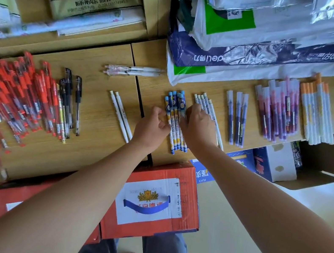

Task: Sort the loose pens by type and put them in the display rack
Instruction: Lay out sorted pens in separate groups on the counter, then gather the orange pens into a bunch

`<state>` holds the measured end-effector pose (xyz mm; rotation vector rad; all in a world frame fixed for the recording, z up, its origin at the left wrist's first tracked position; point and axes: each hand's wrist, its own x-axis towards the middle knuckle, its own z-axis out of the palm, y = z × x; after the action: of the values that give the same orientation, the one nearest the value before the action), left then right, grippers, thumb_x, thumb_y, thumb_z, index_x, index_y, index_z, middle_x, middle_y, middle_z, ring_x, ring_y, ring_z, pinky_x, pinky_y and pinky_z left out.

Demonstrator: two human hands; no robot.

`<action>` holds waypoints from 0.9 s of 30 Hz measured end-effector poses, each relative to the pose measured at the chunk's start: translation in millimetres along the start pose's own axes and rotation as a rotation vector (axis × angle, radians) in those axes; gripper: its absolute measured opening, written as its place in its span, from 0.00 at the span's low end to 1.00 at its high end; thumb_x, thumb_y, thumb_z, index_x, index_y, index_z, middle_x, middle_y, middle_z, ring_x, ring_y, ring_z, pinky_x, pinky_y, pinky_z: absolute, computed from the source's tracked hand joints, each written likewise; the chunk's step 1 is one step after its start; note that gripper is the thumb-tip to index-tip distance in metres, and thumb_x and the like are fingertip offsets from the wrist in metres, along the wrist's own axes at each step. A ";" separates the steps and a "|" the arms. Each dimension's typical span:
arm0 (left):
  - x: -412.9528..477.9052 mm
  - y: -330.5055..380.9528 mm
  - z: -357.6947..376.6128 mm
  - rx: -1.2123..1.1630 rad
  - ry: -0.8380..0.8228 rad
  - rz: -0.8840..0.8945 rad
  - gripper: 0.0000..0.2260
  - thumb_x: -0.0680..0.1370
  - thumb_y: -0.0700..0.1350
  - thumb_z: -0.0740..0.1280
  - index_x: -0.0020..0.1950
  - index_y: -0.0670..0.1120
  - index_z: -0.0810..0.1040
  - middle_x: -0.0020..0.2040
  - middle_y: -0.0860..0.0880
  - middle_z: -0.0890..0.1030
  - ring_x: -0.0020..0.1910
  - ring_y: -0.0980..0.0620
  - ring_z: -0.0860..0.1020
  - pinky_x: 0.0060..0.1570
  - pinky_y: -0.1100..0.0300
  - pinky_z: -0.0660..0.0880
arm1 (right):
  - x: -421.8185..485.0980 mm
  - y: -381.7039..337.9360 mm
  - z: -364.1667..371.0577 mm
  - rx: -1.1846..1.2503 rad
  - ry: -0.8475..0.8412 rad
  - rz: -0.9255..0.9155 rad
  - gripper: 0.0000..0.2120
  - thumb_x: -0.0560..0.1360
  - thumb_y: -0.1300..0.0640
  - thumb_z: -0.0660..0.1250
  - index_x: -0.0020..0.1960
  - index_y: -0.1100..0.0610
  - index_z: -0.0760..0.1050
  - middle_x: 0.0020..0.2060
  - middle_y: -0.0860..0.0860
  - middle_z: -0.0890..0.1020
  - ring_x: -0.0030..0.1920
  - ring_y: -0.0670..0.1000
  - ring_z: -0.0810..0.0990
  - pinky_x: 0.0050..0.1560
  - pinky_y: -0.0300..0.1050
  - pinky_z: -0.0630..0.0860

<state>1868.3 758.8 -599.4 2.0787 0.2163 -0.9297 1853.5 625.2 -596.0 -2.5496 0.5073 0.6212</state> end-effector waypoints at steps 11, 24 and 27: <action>-2.9 -2.8 -11.2 0.089 0.037 0.046 0.13 0.78 0.45 0.66 0.62 0.46 0.72 0.49 0.51 0.76 0.49 0.53 0.75 0.47 0.60 0.70 | 3.5 5.0 -9.4 -0.029 0.068 -0.054 0.10 0.78 0.53 0.61 0.56 0.57 0.72 0.48 0.53 0.79 0.44 0.55 0.79 0.41 0.51 0.78; -46.4 -78.0 -142.5 0.286 0.408 0.181 0.05 0.78 0.41 0.64 0.53 0.45 0.76 0.46 0.48 0.78 0.39 0.51 0.75 0.36 0.56 0.68 | -19.7 -136.6 24.5 0.257 -0.109 -0.440 0.05 0.74 0.60 0.66 0.47 0.58 0.80 0.36 0.50 0.82 0.34 0.50 0.77 0.37 0.42 0.71; -60.3 -122.1 -176.5 0.445 0.486 0.131 0.06 0.75 0.42 0.66 0.51 0.45 0.77 0.49 0.45 0.78 0.52 0.43 0.74 0.51 0.50 0.71 | -30.7 -178.2 52.8 0.224 -0.203 -0.460 0.06 0.76 0.59 0.65 0.51 0.58 0.79 0.38 0.51 0.82 0.37 0.50 0.78 0.38 0.40 0.70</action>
<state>1866.1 979.3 -566.5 2.6778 0.1272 -0.4003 1890.2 806.5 -560.3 -2.2467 -0.0798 0.6018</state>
